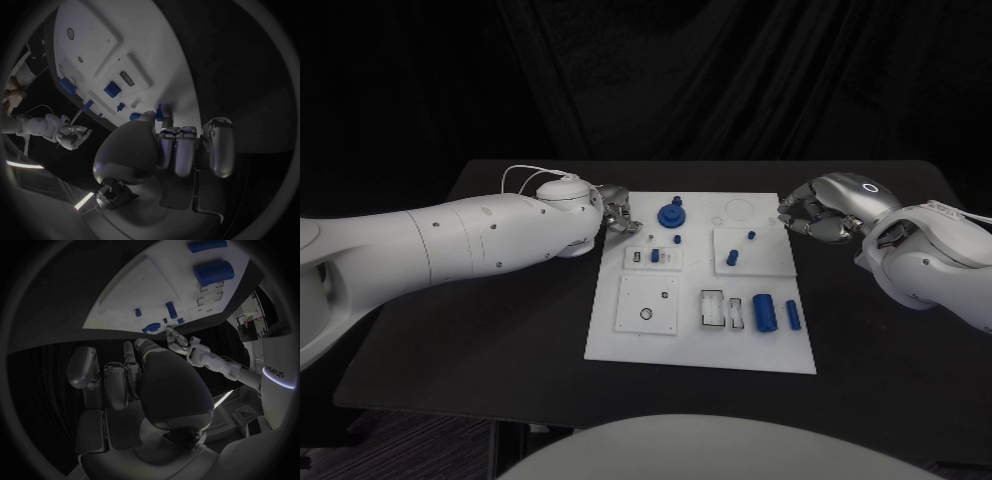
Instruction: Assemble the parts on the task board
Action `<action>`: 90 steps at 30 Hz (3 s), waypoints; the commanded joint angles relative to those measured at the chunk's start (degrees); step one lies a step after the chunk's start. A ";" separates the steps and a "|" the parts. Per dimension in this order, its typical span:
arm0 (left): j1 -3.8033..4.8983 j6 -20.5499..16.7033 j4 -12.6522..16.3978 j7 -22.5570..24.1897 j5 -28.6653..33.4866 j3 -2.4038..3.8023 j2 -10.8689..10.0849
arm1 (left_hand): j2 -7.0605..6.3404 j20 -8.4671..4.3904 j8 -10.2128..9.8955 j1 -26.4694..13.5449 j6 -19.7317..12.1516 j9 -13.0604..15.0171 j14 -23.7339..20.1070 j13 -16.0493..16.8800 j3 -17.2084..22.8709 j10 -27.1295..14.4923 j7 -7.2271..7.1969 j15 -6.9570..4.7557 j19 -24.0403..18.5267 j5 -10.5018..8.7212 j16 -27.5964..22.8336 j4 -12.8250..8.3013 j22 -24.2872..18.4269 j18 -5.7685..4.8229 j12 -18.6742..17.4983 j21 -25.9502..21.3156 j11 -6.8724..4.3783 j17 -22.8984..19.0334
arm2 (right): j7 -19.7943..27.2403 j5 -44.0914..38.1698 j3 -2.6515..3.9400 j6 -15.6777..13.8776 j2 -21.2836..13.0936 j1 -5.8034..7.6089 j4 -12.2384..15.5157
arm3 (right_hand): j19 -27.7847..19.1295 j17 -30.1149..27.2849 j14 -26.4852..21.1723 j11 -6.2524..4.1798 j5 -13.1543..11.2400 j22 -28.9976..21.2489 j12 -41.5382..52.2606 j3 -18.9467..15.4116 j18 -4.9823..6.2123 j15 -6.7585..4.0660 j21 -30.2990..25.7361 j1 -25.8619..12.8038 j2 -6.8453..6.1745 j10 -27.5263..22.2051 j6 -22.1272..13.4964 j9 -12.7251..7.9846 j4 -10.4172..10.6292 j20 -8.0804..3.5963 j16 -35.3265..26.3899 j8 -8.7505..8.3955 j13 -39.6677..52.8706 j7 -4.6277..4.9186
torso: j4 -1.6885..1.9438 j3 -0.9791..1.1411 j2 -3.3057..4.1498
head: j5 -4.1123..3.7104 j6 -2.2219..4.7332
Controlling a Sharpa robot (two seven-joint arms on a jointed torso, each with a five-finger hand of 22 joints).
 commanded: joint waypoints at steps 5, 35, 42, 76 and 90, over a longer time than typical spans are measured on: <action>-0.18 -1.01 0.39 -0.12 0.24 0.04 -0.10 | -6.26 -0.29 -0.23 -4.21 1.33 1.39 6.05 15.21 12.85 6.15 0.03 -0.32 0.60 -0.88 0.15 -0.28 11.68 -0.01 0.06 -0.32 -0.48 15.10 | -1.02 -0.16 0.04 0.24 0.10 -0.09 -0.12 | -0.10 10.07 2.77 -0.04 0.22 8.20 -0.12 0.24 0.21 0.11 -0.23 -0.15 -0.24 0.02 0.21 -0.08 0.01 -0.04 -0.34 -0.32 5.24 -0.03 | 0.01 -0.01 0.05 | 0.09 -0.01; -0.20 -7.04 15.48 -3.16 7.11 0.05 -8.40 | -10.81 -0.69 1.16 -7.56 3.19 1.43 6.05 15.21 22.40 6.15 -0.33 -0.76 0.99 -5.31 0.15 -0.80 11.82 -0.12 0.06 0.12 -0.89 15.10 | -1.31 -0.16 0.04 0.10 -0.37 -0.09 -0.03 | -0.14 10.05 2.75 -0.03 0.32 8.17 -0.19 0.35 0.23 0.12 -0.36 -0.08 -0.23 -0.06 0.22 -0.09 -0.06 -0.04 -0.38 -0.32 5.17 -0.03 | 0.22 0.05 -0.07 | 0.36 -0.01; -0.22 -6.98 15.81 -3.07 8.23 0.04 -8.67 | -10.79 -0.68 1.16 -7.86 3.18 1.42 6.05 15.21 22.36 6.15 -0.28 -0.74 0.94 -5.32 0.15 -0.63 11.78 -0.09 0.06 0.01 -0.85 15.10 | -1.30 -0.16 0.04 0.03 -0.39 -0.09 -0.06 | -0.14 10.05 2.75 -0.03 0.32 8.17 -0.19 0.35 0.23 0.12 -0.36 -0.08 -0.23 -0.06 0.22 -0.09 -0.06 -0.04 -0.38 -0.32 5.17 -0.03 | 0.15 0.05 -0.04 | 0.46 -0.01; -3.85 -9.37 15.10 -1.36 8.49 0.05 -8.80 | -10.72 -0.66 1.13 -8.36 3.11 1.41 6.05 15.21 22.28 6.15 -0.24 -0.69 0.84 -5.23 0.15 -0.40 11.72 -0.05 0.06 -0.20 -0.79 15.10 | -1.21 -0.16 0.04 0.04 -0.66 -0.11 -0.14 | -0.15 10.02 2.72 -0.01 0.43 8.17 -0.16 0.47 0.23 0.13 -0.40 -0.03 -0.26 -0.04 0.20 -0.09 -0.13 -0.04 -0.44 -0.32 5.20 0.00 | 0.01 -0.02 0.03 | 0.61 -0.01; -4.21 -9.29 15.93 -1.20 8.49 0.05 -9.31 | -10.66 -0.65 1.15 -8.36 3.11 1.43 6.05 15.21 22.38 6.15 -0.28 -0.67 0.80 -4.80 0.15 -0.52 11.69 -0.03 0.06 -0.27 -0.81 15.10 | -1.15 -0.16 0.04 0.12 -0.56 -0.13 -0.26 | -0.15 10.03 2.72 0.00 0.57 8.18 -0.13 0.57 0.23 0.14 -0.42 -0.01 -0.27 -0.01 0.21 -0.10 -0.17 -0.04 -0.42 -0.32 5.23 0.01 | 0.06 0.02 0.05 | 0.61 -0.01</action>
